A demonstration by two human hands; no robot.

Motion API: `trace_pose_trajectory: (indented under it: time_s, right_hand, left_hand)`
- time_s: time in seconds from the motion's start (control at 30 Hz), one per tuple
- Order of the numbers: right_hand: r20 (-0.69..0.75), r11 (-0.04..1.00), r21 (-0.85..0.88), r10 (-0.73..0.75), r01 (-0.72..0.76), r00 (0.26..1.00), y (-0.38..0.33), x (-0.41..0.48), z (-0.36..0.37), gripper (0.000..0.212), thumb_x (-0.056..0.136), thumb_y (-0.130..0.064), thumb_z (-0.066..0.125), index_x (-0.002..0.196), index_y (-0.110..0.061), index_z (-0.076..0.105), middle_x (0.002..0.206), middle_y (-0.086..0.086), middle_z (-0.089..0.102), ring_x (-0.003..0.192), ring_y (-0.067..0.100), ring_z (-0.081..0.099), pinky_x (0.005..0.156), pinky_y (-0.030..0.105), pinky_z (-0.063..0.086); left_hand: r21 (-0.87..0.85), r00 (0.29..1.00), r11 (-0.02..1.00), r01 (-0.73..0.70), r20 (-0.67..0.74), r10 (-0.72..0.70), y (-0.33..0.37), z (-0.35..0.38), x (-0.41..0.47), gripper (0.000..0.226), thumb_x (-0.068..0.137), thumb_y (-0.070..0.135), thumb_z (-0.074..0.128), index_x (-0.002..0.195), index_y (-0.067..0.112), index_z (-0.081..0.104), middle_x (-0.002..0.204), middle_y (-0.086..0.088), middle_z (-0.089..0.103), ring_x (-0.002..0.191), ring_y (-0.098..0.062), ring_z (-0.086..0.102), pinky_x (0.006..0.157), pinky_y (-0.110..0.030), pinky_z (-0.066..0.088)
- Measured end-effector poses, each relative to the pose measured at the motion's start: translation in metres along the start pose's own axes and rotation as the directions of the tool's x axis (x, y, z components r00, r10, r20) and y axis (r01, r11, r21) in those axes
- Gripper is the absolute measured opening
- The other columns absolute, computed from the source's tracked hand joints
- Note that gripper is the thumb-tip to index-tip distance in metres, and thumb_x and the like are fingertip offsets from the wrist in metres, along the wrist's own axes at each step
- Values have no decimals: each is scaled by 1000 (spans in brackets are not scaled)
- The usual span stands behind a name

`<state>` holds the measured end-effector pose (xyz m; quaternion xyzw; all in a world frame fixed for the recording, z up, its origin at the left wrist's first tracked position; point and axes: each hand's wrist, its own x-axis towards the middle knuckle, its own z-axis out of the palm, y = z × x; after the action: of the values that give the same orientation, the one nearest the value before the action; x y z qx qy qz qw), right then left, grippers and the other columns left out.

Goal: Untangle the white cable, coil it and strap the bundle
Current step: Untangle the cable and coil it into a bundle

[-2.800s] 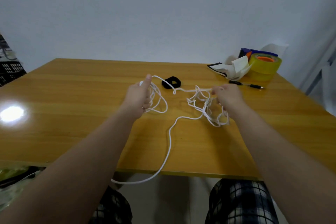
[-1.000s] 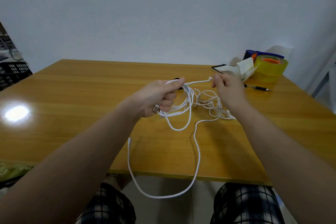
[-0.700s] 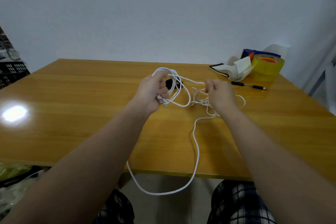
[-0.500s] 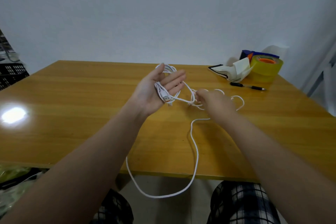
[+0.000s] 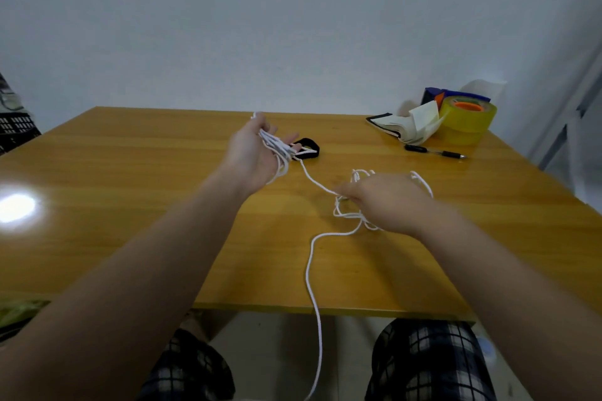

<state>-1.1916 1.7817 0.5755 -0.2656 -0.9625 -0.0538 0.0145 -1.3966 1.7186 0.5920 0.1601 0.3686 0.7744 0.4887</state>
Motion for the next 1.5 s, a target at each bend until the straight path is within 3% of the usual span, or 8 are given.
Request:
trace_pose_trajectory:
  time_s: [0.23,0.4,0.57,0.8,0.93,1.07,1.27,1.5]
  right_hand:
    - [53,956,-187,-221,227,974,-29,11,-28,38,86,-2,40,112,-23,59,92,4,62,78,24,55,53,31,30]
    - [-113,946,-154,-305,287,946,-29,14,-41,24,96,-19,43,111,-25,61,103,-2,61,97,20,57,66,32,33]
    - [-320,982,126,-93,140,943,-24,17,-44,19,91,-32,56,101,-15,56,95,4,67,91,24,59,62,28,26]
    - [-400,993,104,87,-50,912,-15,17,-40,40,82,-57,57,83,-19,45,78,4,59,83,26,58,62,31,31]
    - [-390,986,-31,139,-164,910,-10,16,-41,50,78,-68,50,77,-18,54,70,1,56,76,24,56,60,29,33]
    - [-319,998,50,-28,47,947,2,17,-37,42,79,-60,59,68,-22,45,55,-11,37,65,17,46,51,27,24]
    - [-353,997,-31,-77,70,932,34,20,-22,21,83,-31,65,72,-24,48,81,-11,50,87,16,46,97,37,24]
    - [-244,864,503,146,-3,959,38,11,-20,21,91,-25,59,72,-18,62,61,-5,55,52,3,50,53,25,37]
  left_hand:
    - [269,999,963,-17,-44,30,-14,29,-8,26,100,26,45,81,9,44,85,-9,39,64,-23,44,64,-35,41]
    - [452,995,887,-97,45,86,-24,29,-14,25,99,23,48,77,11,48,76,-10,43,66,-24,47,62,-32,37]
    - [553,988,831,-58,150,-31,-31,28,-23,15,98,21,48,85,15,49,74,-5,51,53,-13,52,44,-20,41]
    - [684,974,725,-88,213,-83,-37,31,-26,24,88,28,59,93,8,45,85,-7,61,75,-16,56,91,-43,39]
    - [763,947,634,-129,284,-149,-38,31,-29,22,99,20,44,79,15,37,53,3,42,47,-11,37,54,-30,31]
    - [892,927,384,-240,328,-182,-29,28,-33,32,97,39,46,77,14,41,48,7,31,44,-11,25,44,-25,19]
    - [936,941,-148,-320,333,66,-6,11,-27,56,79,60,62,83,4,65,58,0,52,52,-13,45,55,-28,32]
    - [966,941,213,-145,68,333,-4,-35,-15,58,85,64,52,60,10,51,49,6,40,51,-15,37,54,-28,28]
